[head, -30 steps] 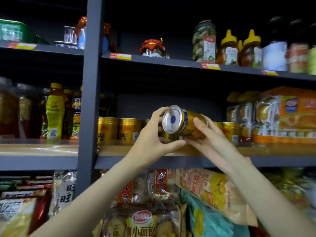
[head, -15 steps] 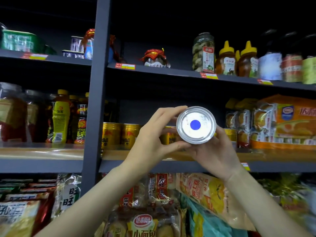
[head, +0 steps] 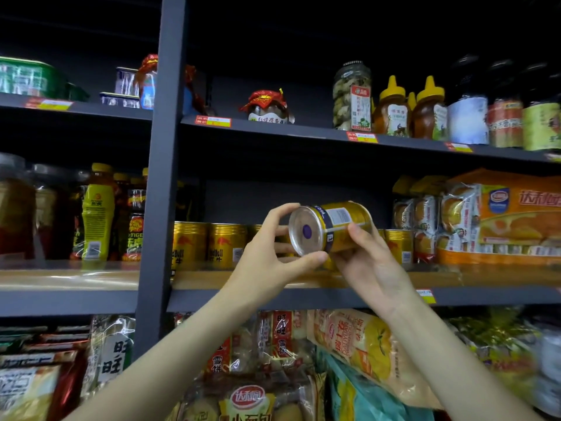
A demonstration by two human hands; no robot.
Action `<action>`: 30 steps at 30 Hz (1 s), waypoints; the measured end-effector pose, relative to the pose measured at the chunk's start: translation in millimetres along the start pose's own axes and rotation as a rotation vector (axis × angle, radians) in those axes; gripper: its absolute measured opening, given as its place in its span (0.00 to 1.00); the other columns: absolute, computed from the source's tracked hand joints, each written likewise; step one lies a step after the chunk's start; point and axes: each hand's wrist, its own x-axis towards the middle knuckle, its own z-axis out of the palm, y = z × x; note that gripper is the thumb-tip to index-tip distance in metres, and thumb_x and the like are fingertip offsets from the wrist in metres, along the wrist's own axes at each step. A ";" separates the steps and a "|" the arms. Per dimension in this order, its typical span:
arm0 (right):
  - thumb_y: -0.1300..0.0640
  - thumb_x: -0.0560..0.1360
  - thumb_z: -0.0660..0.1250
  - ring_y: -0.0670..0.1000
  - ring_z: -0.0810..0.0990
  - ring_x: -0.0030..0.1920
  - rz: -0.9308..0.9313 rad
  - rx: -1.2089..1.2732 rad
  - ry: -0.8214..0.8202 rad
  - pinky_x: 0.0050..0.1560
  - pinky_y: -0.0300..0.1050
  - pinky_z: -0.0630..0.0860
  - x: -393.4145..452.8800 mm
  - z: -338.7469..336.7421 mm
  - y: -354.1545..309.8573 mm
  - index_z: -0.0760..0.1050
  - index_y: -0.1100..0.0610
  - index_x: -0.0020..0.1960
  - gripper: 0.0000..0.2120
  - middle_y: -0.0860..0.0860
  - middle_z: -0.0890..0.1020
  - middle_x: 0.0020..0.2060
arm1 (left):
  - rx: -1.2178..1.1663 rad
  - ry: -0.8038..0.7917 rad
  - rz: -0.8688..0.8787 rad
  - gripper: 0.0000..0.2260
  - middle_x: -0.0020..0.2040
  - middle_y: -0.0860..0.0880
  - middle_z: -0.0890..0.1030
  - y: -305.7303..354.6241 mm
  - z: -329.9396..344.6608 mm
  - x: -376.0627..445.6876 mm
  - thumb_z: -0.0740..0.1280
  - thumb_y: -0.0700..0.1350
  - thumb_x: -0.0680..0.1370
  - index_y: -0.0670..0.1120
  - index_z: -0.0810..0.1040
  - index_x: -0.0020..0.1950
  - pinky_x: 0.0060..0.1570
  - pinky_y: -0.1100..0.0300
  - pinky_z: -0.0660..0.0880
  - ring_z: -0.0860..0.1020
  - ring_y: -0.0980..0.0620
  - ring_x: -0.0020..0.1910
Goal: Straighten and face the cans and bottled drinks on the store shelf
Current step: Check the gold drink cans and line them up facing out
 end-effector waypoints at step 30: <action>0.55 0.51 0.84 0.51 0.80 0.56 -0.096 -0.236 -0.084 0.50 0.41 0.78 13.4 5.5 2.6 0.77 0.49 0.60 0.38 0.54 0.78 0.55 | -0.377 0.045 -0.261 0.24 0.54 0.44 0.80 -19.5 -20.5 4.5 0.73 0.50 0.62 0.49 0.71 0.55 0.54 0.57 0.77 0.81 0.48 0.53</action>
